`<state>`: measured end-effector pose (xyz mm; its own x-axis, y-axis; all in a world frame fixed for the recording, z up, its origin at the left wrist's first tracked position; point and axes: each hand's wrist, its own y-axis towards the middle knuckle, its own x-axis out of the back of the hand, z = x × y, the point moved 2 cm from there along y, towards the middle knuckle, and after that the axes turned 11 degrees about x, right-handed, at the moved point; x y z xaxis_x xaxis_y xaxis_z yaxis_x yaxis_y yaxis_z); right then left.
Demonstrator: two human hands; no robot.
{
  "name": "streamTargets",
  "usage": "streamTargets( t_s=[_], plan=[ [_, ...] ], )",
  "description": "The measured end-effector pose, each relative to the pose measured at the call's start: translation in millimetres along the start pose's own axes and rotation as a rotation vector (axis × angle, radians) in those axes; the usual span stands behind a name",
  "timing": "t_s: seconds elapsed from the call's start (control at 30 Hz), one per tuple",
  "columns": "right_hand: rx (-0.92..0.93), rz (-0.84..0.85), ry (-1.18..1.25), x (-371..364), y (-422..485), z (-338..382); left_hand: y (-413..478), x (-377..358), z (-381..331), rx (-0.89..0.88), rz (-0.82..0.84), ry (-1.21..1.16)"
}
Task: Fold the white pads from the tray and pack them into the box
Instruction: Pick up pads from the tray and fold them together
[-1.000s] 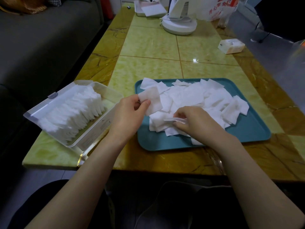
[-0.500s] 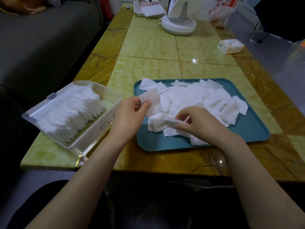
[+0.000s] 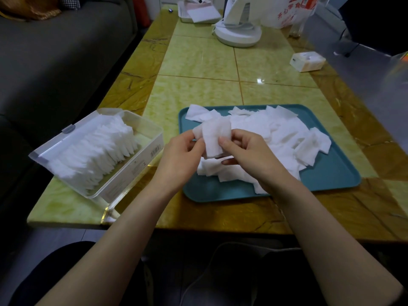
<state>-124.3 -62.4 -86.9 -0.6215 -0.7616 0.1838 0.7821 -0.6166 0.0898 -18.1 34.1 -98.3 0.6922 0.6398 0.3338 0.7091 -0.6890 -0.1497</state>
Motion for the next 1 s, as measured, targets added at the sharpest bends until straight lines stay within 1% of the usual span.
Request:
streamTargets(
  t_s=[0.1,0.23,0.3,0.47,0.63,0.73,0.8,0.9,1.0],
  plan=[
    [0.058,-0.027,-0.102,1.7,1.6,1.8,-1.8,1.2,-2.4,0.012,0.004,-0.024],
    [0.098,0.102,0.019,0.9,-1.4,9.4,-1.4,1.5,-1.5,0.018,0.039,-0.032],
    [0.103,0.139,0.031,0.1,-2.2,10.0,-2.5,1.1,-1.8,0.016,0.05,-0.035],
    [0.097,0.059,-0.154,1.0,1.2,-0.4,-5.3,0.1,-4.5,-0.041,0.034,0.005],
    [0.085,-0.01,-0.202,3.4,3.2,-5.5,-4.4,0.0,-3.4,-0.056,0.023,0.065],
    [0.103,-0.021,-0.268,3.4,2.2,-6.3,-9.0,-0.7,-6.0,-0.045,0.051,0.033],
    [0.106,-0.008,-0.304,3.2,1.8,-7.7,-11.3,-0.7,-5.9,-0.059,0.07,0.061],
    [0.134,0.015,-0.368,3.2,2.7,-11.5,-6.5,-1.9,-1.0,-0.094,0.017,0.167],
    [0.191,-0.034,-0.431,7.4,5.2,-17.6,-1.5,3.3,-0.2,-0.132,-0.08,0.188]
  ],
)
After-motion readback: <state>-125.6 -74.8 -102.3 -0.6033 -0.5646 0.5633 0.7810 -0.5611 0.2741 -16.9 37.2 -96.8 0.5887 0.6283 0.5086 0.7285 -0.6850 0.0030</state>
